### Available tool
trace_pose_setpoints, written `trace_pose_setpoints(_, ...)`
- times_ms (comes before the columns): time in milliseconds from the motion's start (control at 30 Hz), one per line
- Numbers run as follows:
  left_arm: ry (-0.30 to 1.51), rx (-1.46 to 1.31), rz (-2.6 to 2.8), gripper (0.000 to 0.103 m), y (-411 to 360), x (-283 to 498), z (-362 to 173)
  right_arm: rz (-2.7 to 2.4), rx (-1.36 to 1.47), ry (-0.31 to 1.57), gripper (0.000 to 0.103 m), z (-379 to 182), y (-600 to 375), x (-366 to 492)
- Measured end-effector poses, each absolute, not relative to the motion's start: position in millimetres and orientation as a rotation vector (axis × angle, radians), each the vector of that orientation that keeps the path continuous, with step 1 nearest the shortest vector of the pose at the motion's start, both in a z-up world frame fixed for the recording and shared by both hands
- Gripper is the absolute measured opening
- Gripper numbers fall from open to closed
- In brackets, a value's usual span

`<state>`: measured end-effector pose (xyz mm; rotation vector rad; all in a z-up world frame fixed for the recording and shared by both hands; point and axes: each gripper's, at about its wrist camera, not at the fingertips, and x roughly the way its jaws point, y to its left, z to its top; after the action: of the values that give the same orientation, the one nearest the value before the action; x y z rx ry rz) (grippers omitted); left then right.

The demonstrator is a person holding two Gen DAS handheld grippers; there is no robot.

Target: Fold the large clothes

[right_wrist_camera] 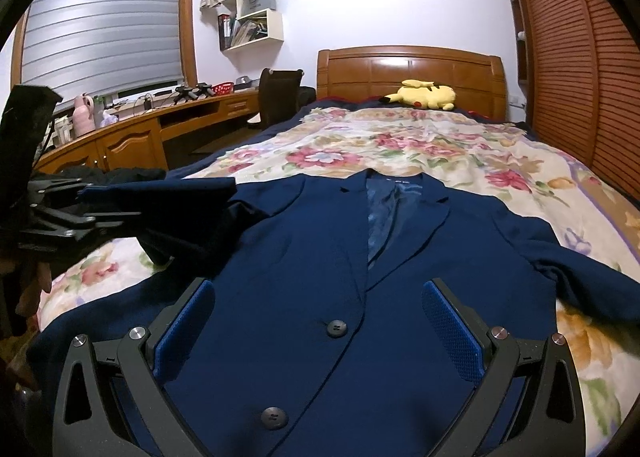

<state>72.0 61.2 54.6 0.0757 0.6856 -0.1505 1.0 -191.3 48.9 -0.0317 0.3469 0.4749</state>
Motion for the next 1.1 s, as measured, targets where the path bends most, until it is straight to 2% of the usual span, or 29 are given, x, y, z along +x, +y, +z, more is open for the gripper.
trace_pose_setpoints(500,0.523,0.022,-0.082,0.078,102.2,28.1,100.4,0.492,-0.059,0.358,0.103,48.6,-185.7,7.3)
trace_pose_setpoints(1100,0.767,-0.029,-0.009,0.078,145.1,97.2,6.4,0.568,-0.118,0.365,0.103,46.2,-172.3,7.1)
